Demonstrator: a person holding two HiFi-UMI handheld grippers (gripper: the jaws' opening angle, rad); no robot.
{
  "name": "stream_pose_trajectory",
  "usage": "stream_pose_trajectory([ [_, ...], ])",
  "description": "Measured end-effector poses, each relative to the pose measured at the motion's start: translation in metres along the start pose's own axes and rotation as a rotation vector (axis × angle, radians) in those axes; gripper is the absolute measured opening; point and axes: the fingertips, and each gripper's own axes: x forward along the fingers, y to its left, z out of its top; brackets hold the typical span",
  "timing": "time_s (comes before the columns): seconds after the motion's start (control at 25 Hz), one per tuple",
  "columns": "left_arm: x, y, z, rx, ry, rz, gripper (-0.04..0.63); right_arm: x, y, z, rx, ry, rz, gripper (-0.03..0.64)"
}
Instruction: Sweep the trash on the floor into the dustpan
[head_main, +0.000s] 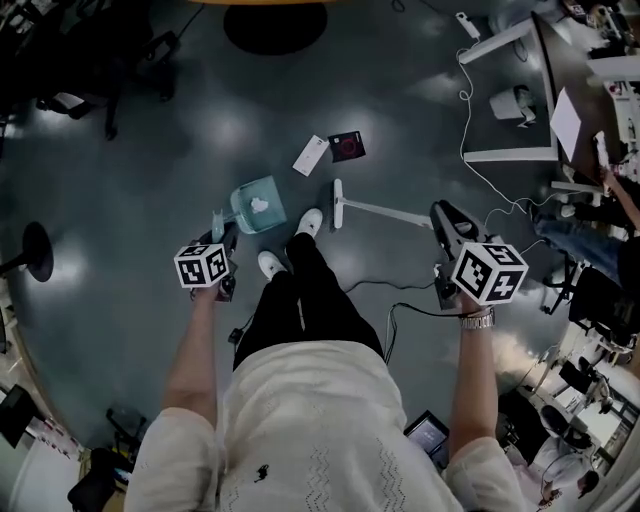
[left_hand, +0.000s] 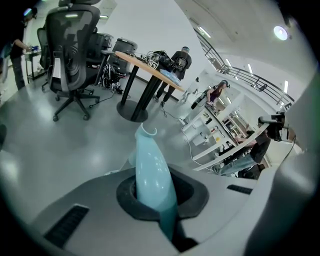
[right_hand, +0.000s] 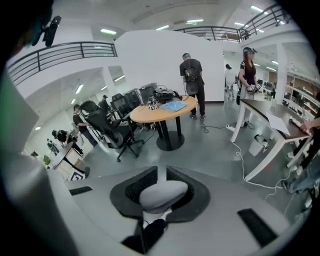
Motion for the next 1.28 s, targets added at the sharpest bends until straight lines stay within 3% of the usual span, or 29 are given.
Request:
stream_pose_trajectory([
  [0.2,0.019,-0.002,0.032,-0.039,-0.017,0.022,0.011,0.035,-0.036,0.044,-0.063,-0.001,0.002,0.072],
  [0.52,0.064,-0.013,0.090,-0.014,-0.012,0.034,0.011,0.039,-0.154,0.112,0.079,-0.096,-0.062,0.071],
  [0.76,0.091,-0.026,0.118,0.012,-0.009,0.024,0.011,0.043,-0.209,0.162,0.054,-0.156,-0.096,0.071],
  [0.92,0.100,-0.025,0.129,0.011,0.002,0.023,0.011,0.069,-0.200,0.163,-0.105,-0.134,-0.076,0.070],
  [1.12,0.111,-0.026,0.137,0.006,0.006,0.027,0.011,0.136,-0.147,0.108,-0.345,-0.045,-0.028,0.071],
  [1.28,0.115,-0.021,0.145,-0.002,0.003,0.007,0.011,0.164,-0.083,0.082,-0.356,-0.034,0.048,0.072],
])
